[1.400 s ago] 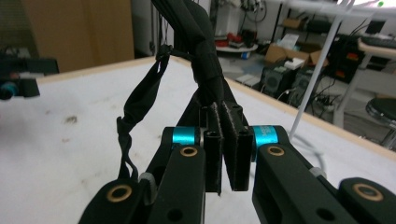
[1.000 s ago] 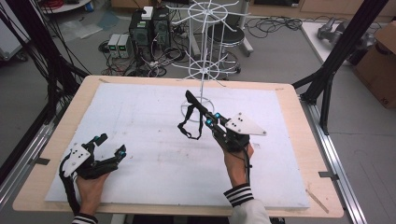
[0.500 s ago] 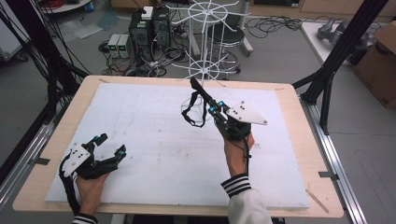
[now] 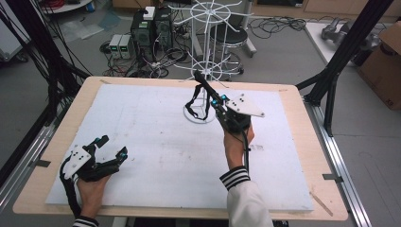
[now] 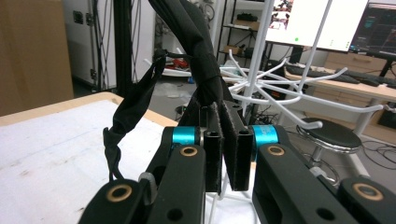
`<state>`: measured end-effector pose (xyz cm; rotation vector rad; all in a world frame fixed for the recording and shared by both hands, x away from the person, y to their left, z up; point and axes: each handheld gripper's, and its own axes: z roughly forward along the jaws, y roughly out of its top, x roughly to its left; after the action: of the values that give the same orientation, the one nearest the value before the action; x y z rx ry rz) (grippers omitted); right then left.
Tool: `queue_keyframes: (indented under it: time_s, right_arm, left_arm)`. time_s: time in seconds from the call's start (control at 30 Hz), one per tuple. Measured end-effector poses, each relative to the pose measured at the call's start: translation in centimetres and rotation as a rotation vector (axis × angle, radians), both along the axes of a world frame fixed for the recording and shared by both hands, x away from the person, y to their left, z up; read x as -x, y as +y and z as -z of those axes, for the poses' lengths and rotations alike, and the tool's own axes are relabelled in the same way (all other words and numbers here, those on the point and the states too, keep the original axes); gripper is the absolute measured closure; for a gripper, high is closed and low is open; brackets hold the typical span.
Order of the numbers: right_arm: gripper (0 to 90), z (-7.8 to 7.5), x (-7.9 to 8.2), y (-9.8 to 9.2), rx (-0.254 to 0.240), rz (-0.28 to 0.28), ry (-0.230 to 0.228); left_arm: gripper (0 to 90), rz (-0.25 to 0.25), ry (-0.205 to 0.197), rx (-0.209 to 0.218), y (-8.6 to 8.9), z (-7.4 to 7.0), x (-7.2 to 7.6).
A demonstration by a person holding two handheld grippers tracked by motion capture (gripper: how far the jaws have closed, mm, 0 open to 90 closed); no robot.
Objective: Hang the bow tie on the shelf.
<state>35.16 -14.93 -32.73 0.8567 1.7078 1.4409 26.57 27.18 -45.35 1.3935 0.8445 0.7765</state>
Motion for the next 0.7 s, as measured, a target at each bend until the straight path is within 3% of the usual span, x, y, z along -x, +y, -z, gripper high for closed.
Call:
queue_keyframes:
  time_s: [0.13, 0.7]
  right_arm:
    - [86.8, -0.1, -0.5, 0.0, 0.002, 0.023, -0.006]
    - [86.3, 0.9, -2.4, 0.4, 0.022, 0.07, 0.049]
  left_arm:
    - [15.0, 0.0, -0.001, 0.0, 0.0, 0.0, 0.0]
    - [15.0, -0.001, 0.002, 0.007, 0.1, 0.0, 0.0]
